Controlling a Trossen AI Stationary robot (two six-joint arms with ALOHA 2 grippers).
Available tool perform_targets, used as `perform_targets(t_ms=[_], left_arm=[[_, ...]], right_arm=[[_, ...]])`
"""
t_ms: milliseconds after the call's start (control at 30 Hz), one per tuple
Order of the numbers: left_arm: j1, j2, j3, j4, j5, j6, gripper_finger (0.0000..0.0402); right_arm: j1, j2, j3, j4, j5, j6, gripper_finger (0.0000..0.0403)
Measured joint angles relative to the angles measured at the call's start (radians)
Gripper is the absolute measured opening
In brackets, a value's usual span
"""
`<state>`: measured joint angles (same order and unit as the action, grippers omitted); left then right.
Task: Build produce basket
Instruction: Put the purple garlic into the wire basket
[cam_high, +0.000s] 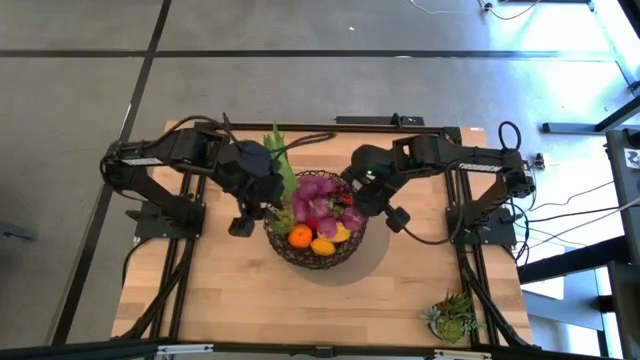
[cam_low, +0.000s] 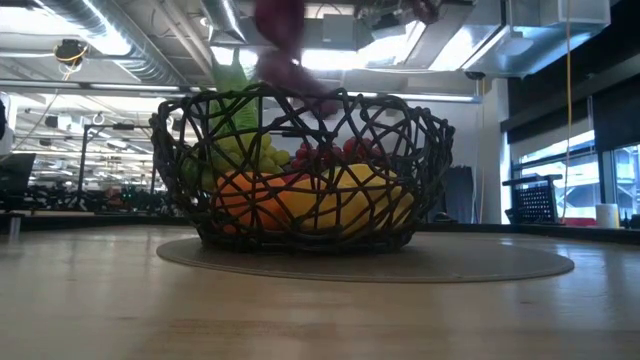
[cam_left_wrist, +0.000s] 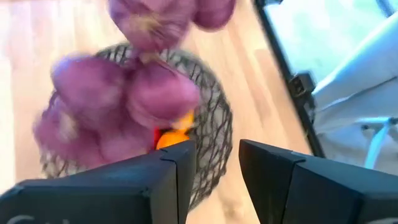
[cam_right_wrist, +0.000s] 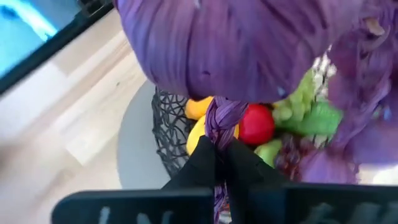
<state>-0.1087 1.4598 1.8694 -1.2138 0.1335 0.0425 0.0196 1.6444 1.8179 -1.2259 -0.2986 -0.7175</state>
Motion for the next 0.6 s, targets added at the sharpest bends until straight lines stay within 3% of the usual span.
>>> perform_targets(t_ms=[333,600], left_arm=[[-0.017,-0.051,-0.001,-0.015,-0.098,-0.004,0.0112],[-0.029,-0.052,-0.002,0.005,-0.117,0.055,0.0112]], right_arm=[[0.0,-0.001,0.0,0.009,0.148,0.579,0.0003],[0.0,-0.004,0.0,0.081,0.174,0.741,0.0003]])
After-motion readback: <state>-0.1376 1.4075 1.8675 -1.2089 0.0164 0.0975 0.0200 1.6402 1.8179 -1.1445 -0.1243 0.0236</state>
